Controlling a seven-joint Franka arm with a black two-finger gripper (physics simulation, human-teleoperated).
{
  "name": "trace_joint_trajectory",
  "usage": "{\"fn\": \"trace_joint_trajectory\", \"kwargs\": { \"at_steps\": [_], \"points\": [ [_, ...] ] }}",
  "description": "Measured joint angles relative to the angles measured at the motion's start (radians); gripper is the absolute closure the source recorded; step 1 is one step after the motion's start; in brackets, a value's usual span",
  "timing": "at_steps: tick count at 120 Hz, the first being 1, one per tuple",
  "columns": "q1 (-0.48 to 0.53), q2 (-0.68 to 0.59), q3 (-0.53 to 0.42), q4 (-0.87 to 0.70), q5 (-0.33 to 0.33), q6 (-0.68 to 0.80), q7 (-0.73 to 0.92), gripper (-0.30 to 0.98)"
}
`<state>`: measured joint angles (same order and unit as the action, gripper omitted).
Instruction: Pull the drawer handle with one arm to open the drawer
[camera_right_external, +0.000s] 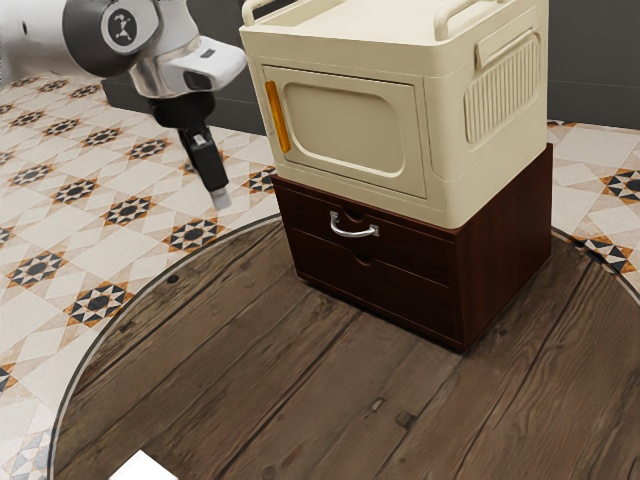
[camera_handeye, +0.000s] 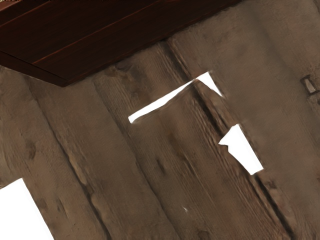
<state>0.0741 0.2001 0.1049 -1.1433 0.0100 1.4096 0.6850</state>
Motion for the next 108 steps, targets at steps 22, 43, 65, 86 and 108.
{"fn": "trace_joint_trajectory", "kwargs": {
  "at_steps": [22, 43, 65, 86, 108],
  "points": [
    [-0.020, -0.049, -0.006, -0.065, -0.008, 0.020, 0.045, 0.00],
    [-0.047, -0.195, -0.009, -0.313, -0.017, 0.072, 0.135, 0.00],
    [-0.069, -0.204, -0.003, -0.375, 0.000, 0.167, 0.294, 0.00],
    [-0.077, -0.153, -0.009, -0.379, 0.002, 0.346, 0.485, 0.00],
    [-0.125, -0.093, -0.011, -0.380, -0.020, 0.499, 0.643, 0.01]
  ]
}}
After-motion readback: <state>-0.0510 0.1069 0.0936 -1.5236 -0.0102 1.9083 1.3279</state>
